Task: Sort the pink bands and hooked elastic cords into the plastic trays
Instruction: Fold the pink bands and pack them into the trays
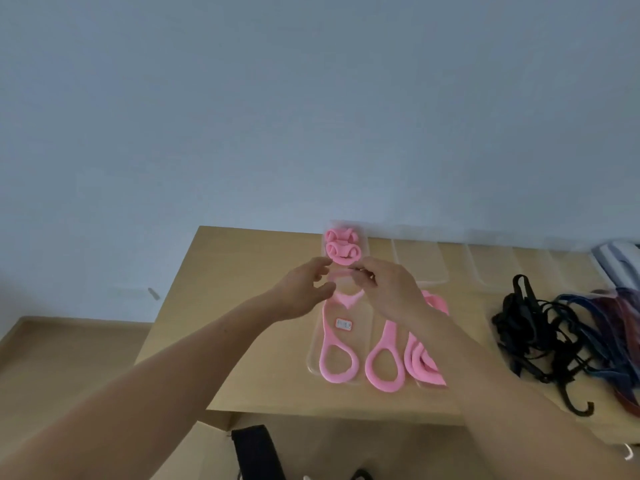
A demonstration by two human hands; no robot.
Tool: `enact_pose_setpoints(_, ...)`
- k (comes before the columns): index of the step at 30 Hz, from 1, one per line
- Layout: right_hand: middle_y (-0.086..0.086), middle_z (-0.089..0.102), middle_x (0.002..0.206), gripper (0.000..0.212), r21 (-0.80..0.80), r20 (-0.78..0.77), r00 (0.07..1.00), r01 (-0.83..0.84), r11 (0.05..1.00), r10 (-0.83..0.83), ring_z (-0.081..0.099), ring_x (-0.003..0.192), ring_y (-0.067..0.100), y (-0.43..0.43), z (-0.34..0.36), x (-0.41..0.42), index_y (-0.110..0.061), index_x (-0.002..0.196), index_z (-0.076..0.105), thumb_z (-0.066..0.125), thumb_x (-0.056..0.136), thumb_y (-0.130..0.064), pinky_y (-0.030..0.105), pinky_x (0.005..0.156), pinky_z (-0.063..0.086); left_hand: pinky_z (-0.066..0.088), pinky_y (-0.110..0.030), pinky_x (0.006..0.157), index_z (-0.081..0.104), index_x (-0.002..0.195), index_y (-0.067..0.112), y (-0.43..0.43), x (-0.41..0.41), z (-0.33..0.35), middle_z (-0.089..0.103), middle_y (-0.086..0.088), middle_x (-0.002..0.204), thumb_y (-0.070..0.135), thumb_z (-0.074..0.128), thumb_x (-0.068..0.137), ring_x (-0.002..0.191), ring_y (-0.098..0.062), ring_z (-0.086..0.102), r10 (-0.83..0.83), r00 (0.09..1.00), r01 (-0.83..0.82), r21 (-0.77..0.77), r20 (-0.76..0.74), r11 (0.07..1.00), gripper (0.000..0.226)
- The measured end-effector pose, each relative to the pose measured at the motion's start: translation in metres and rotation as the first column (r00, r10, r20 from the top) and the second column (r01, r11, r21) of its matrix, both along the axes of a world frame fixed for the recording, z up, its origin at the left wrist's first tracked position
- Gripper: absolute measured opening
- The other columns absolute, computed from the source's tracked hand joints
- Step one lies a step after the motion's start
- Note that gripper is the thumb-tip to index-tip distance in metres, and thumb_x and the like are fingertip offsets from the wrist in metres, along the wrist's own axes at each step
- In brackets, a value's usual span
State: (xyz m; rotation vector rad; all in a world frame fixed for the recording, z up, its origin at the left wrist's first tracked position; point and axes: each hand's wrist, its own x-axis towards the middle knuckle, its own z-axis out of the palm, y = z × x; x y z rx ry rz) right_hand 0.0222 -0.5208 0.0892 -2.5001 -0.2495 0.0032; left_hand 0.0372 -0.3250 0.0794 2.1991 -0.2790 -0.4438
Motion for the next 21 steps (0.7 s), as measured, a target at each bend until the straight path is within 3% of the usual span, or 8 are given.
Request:
enact_pose_setpoints(2, -0.013, 0.068, 0.075, 0.016, 0.111, 0.02, 1.0, 0.021, 0.994, -0.024, 0.062, 0.074, 0.011, -0.003, 0.025, 0.006, -0.031, 0.087, 0.067, 0.055, 0.098, -0.034, 0.03, 0.068, 0.047, 0.048, -0.034, 0.087, 0.063, 0.116, 0.019, -0.005, 0.005, 0.022, 0.069, -0.005, 0.115, 0.032, 0.053, 0.1, 0.102, -0.02, 0.063, 0.04, 0.999, -0.041, -0.118, -0.013, 0.992, 0.023)
enact_pose_setpoints(5, -0.016, 0.067, 0.066, 0.023, 0.341, 0.03, 0.997, 0.052, 0.939, -0.066, 0.058, 0.064, -0.004, -0.007, 0.062, 0.012, -0.032, 0.074, 0.063, 0.058, 0.096, -0.024, 0.015, 0.062, 0.042, 0.053, -0.037, 0.077, 0.061, 0.092, 0.01, -0.009, 0.012, 0.06, 0.075, -0.012, 0.097, 0.026, 0.05, 0.101, 0.093, -0.035, 0.069, 0.073, 0.992, -0.108, -0.374, -0.107, 0.921, 0.022)
enact_pose_setpoints(7, -0.014, 0.069, 0.067, 0.017, 0.452, 0.022, 0.997, 0.055, 0.89, -0.073, 0.056, 0.056, -0.005, -0.008, 0.085, 0.014, -0.026, 0.079, 0.067, 0.062, 0.094, -0.023, 0.007, 0.055, 0.039, 0.057, -0.037, 0.069, 0.055, 0.094, 0.007, -0.01, 0.015, 0.085, 0.076, -0.014, 0.092, 0.025, 0.049, 0.1, 0.084, -0.036, 0.071, 0.038, 0.988, -0.108, -0.487, -0.152, 0.867, 0.02)
enact_pose_setpoints(10, -0.005, 0.071, 0.069, 0.009, 0.531, 0.04, 0.996, 0.042, 0.846, -0.074, 0.053, 0.051, 0.0, -0.008, 0.115, 0.018, -0.021, 0.085, 0.07, 0.066, 0.092, -0.026, 0.011, 0.053, 0.04, 0.055, -0.032, 0.056, 0.051, 0.099, 0.005, -0.012, 0.02, 0.115, 0.075, -0.017, 0.09, 0.03, 0.05, 0.097, 0.071, -0.032, 0.072, -0.01, 0.993, -0.057, -0.534, -0.121, 0.843, 0.025)
enact_pose_setpoints(17, -0.004, 0.069, 0.072, 0.004, 0.564, 0.187, 0.974, 0.001, 0.826, -0.129, 0.053, 0.047, 0.007, -0.004, 0.153, 0.026, -0.025, 0.086, 0.073, 0.07, 0.089, -0.023, 0.015, 0.049, 0.043, 0.055, -0.031, 0.057, 0.058, 0.099, 0.005, -0.01, 0.033, 0.156, 0.074, -0.021, 0.093, 0.036, 0.059, 0.094, 0.068, -0.031, 0.069, -0.11, 0.99, 0.045, -0.553, -0.086, 0.832, 0.032)
enact_pose_setpoints(21, -0.015, 0.069, 0.08, 0.019, 0.516, 0.298, 0.947, -0.053, 0.855, -0.121, 0.054, 0.05, 0.007, -0.001, 0.158, 0.025, -0.04, 0.083, 0.071, 0.071, 0.089, -0.022, 0.016, 0.055, 0.047, 0.054, -0.031, 0.056, 0.063, 0.098, 0.004, -0.007, 0.034, 0.168, 0.073, -0.021, 0.09, 0.028, 0.057, 0.095, 0.065, -0.029, 0.067, -0.105, 0.989, 0.026, -0.576, -0.105, 0.817, 0.025)
